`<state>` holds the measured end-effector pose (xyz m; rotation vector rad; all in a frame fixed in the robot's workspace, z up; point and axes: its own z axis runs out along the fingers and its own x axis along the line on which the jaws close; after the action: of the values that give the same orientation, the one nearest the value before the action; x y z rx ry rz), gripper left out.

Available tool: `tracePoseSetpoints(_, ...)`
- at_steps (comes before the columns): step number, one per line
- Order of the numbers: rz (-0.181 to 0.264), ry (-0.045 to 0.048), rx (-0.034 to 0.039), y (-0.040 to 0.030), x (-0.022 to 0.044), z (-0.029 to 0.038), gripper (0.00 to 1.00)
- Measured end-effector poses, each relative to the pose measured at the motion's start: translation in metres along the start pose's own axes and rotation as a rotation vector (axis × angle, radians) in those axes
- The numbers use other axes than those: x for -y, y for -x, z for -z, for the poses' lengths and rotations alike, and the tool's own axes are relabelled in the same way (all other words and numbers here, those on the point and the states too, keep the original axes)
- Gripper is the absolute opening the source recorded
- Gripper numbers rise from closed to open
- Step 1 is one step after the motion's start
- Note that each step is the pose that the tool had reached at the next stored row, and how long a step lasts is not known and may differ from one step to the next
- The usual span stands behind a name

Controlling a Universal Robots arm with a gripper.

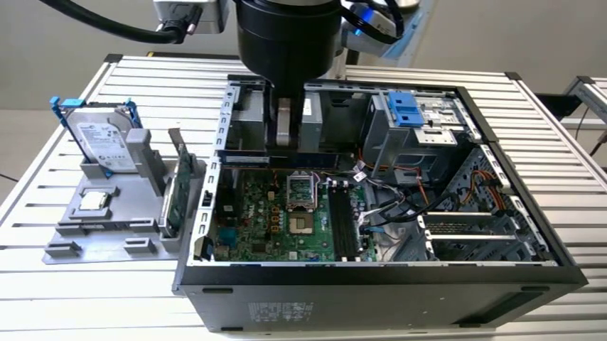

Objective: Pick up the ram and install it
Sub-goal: 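Pick up the ram and move it above insertion slot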

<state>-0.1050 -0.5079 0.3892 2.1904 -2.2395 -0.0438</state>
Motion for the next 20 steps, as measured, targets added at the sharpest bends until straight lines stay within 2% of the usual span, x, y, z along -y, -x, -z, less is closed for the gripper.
tracePoseSetpoints(20,0.000,0.0000,0.0000,0.0004,0.0196,0.0005,0.00)
